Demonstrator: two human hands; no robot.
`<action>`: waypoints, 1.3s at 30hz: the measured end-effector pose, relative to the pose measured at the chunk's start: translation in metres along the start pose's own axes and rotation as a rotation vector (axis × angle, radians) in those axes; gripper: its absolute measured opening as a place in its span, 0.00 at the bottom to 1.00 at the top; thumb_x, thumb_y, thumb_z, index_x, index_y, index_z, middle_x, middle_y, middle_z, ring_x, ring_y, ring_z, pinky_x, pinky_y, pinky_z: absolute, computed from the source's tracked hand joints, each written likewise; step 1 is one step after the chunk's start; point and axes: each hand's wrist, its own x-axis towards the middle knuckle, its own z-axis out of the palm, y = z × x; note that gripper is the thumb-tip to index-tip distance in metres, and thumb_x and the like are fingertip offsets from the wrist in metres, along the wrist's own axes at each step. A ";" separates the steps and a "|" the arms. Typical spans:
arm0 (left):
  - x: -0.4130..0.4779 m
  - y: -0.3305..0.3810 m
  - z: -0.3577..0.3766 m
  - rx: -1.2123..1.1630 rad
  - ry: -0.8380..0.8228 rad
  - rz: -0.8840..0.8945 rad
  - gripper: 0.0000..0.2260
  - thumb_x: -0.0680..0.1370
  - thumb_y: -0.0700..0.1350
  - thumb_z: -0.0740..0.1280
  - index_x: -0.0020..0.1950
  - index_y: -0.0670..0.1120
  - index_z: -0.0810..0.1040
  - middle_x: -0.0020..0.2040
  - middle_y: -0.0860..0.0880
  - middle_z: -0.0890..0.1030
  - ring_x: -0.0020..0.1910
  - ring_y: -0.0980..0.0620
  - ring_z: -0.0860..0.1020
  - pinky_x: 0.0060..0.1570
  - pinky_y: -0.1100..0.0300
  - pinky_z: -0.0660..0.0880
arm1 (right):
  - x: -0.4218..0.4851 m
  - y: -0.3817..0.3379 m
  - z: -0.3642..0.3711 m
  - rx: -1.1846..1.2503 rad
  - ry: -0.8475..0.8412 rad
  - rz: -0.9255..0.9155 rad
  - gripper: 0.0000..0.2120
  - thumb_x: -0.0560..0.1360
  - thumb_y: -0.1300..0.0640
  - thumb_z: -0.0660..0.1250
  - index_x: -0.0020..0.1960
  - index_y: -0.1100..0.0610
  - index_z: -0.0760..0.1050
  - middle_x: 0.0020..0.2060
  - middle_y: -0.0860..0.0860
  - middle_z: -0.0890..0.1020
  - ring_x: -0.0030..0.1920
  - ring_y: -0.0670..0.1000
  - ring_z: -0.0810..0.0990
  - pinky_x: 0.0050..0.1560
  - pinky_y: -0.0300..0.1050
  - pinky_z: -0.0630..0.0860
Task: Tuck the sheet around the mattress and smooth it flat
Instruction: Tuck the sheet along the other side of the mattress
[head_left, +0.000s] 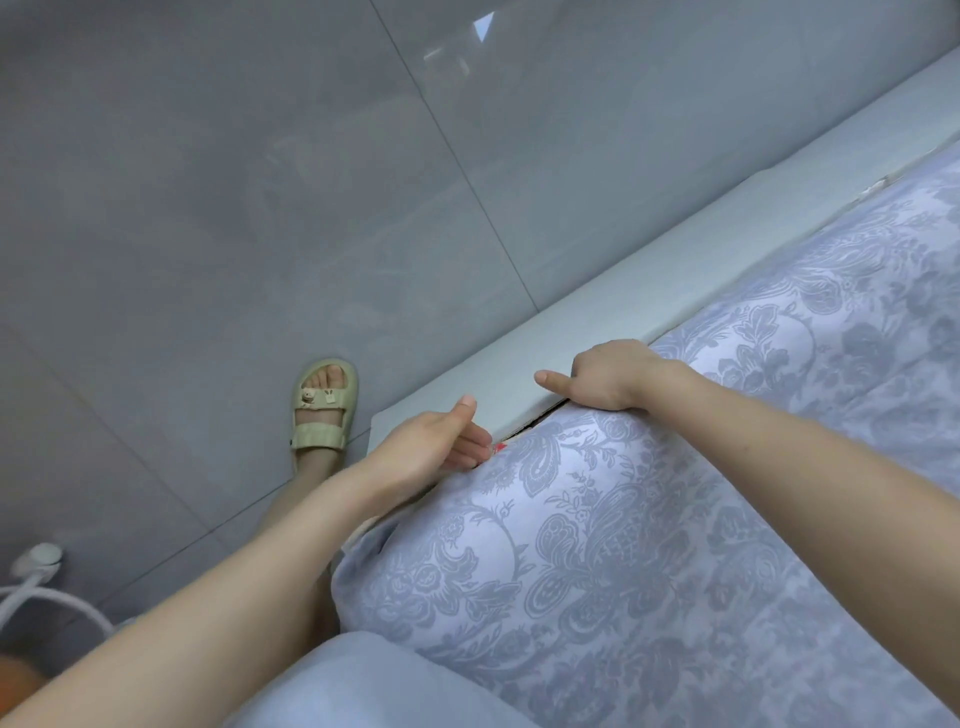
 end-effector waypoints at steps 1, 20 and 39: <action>-0.006 -0.007 -0.003 0.000 -0.072 -0.033 0.23 0.82 0.56 0.51 0.51 0.44 0.81 0.51 0.48 0.83 0.47 0.56 0.81 0.51 0.69 0.75 | -0.002 0.000 0.000 -0.025 0.056 0.003 0.31 0.79 0.37 0.43 0.35 0.57 0.70 0.41 0.52 0.78 0.50 0.56 0.75 0.48 0.46 0.65; -0.024 -0.044 -0.010 0.012 0.117 -0.101 0.20 0.81 0.50 0.55 0.40 0.42 0.82 0.40 0.47 0.83 0.40 0.49 0.78 0.49 0.56 0.73 | -0.022 -0.117 0.051 -0.109 0.255 -0.103 0.21 0.80 0.48 0.49 0.58 0.57 0.76 0.58 0.56 0.80 0.59 0.55 0.76 0.62 0.51 0.63; -0.063 -0.006 0.014 1.155 0.132 0.305 0.12 0.78 0.47 0.61 0.37 0.44 0.70 0.38 0.46 0.76 0.41 0.45 0.73 0.32 0.57 0.62 | -0.091 -0.122 0.141 1.199 0.751 0.312 0.23 0.82 0.52 0.51 0.77 0.52 0.53 0.77 0.48 0.52 0.76 0.45 0.49 0.75 0.44 0.43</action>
